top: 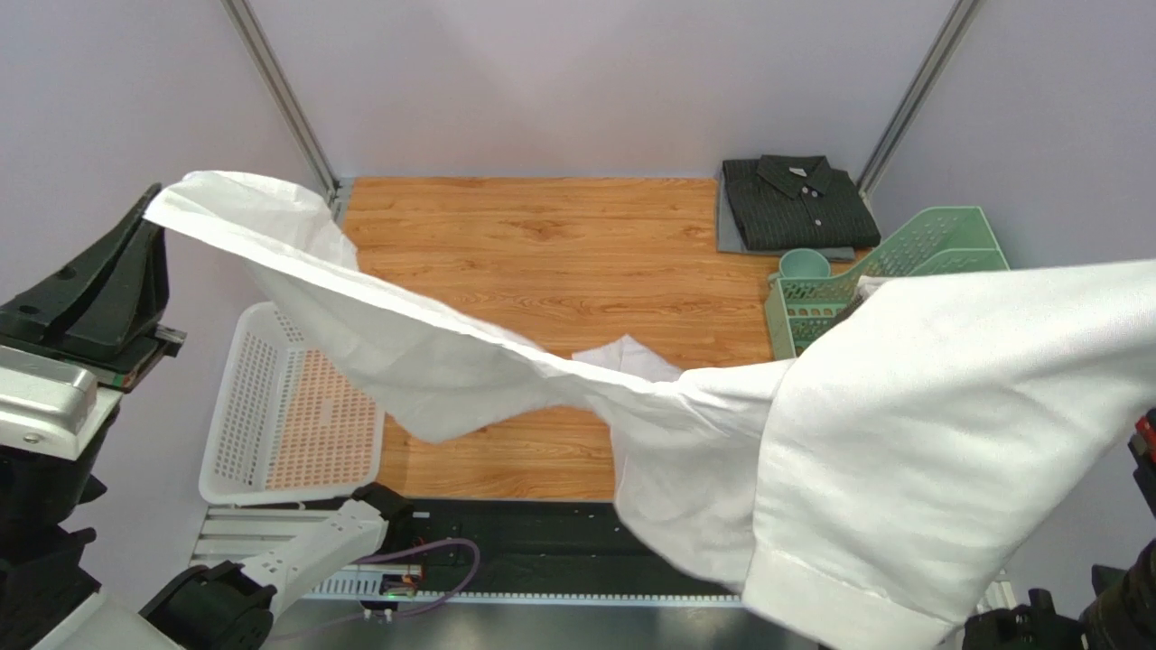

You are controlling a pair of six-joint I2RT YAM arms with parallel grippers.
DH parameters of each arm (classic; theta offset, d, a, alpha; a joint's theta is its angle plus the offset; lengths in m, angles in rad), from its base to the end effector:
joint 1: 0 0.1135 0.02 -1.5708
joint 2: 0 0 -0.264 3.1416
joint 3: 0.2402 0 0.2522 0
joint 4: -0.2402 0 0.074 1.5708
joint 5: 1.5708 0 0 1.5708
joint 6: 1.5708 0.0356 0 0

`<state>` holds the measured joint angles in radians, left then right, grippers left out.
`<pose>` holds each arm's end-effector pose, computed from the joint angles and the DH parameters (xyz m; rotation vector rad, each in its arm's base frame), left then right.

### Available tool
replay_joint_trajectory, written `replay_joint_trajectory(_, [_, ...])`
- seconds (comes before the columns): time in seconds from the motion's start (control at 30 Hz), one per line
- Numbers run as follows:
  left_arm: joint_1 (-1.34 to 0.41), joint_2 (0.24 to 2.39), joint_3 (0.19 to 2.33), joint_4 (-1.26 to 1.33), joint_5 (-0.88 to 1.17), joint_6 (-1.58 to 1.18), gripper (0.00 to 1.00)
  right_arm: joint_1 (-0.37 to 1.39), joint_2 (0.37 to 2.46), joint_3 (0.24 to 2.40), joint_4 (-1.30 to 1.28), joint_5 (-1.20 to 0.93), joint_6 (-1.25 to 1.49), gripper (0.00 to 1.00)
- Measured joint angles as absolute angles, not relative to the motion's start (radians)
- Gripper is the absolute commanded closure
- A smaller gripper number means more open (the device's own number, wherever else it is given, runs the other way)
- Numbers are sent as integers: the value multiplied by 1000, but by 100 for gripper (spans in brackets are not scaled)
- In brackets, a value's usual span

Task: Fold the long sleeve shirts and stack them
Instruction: Flatten the shirt out

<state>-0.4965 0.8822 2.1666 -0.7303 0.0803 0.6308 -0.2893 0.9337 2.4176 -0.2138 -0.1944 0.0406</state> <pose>-0.0392 0.0180 0.6269 0.6050 0.8200 0.0817 -0.1354 0.0475 0.6790 -0.1414 0.3280 -0.2168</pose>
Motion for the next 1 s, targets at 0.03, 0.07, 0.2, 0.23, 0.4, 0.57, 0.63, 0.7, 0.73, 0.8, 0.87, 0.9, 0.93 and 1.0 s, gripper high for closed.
replay_joint_trajectory(0.03, [-496, 887, 2181, -722, 69, 631, 100, -289, 940, 2409, -202, -193, 41, 100])
replay_joint_trajectory(0.07, [-496, 895, 2187, -713, 54, 633, 100, -289, 951, 2398, -189, -197, 44, 100])
replay_joint_trajectory(0.2, [-496, 920, 2088, -642, -17, 664, 100, -289, 1032, 2299, -132, -268, 69, 100])
replay_joint_trajectory(0.23, [-496, 928, 2003, -597, -41, 680, 100, -288, 1073, 2277, -126, -298, 79, 100])
replay_joint_trajectory(0.4, [-420, 1092, 1687, -482, -54, 702, 100, -153, 1348, 2177, -173, -360, 20, 100])
replay_joint_trajectory(0.57, [-254, 1468, 1582, -436, 80, 654, 93, 38, 1695, 2090, -303, -297, -141, 100])
replay_joint_trajectory(0.63, [-221, 1594, 1578, -436, 126, 652, 71, 98, 1843, 2115, -363, -260, -201, 92])
replay_joint_trajectory(0.7, [-208, 1723, 1613, -450, 154, 649, 55, 155, 2011, 2208, -436, -207, -270, 53])
replay_joint_trajectory(0.73, [-209, 1811, 1669, -471, 158, 639, 49, 182, 2085, 2254, -471, -178, -306, 39])
replay_joint_trajectory(0.8, [-209, 1957, 1816, -532, 131, 626, 28, 226, 2193, 2340, -519, -106, -363, 14])
replay_joint_trajectory(0.87, [-205, 2112, 2014, -593, 114, 594, 9, 268, 2260, 2391, -568, -36, -422, 9])
replay_joint_trajectory(0.9, [-199, 2154, 2072, -617, 110, 575, 8, 284, 2270, 2391, -596, -7, -448, 6])
replay_joint_trajectory(0.93, [-189, 2166, 2094, -639, 108, 559, 7, 300, 2271, 2384, -634, 13, -466, 5])
replay_joint_trajectory(1.0, [-164, 2149, 2087, -690, 108, 535, 7, 322, 2242, 2336, -665, 39, -490, 5])
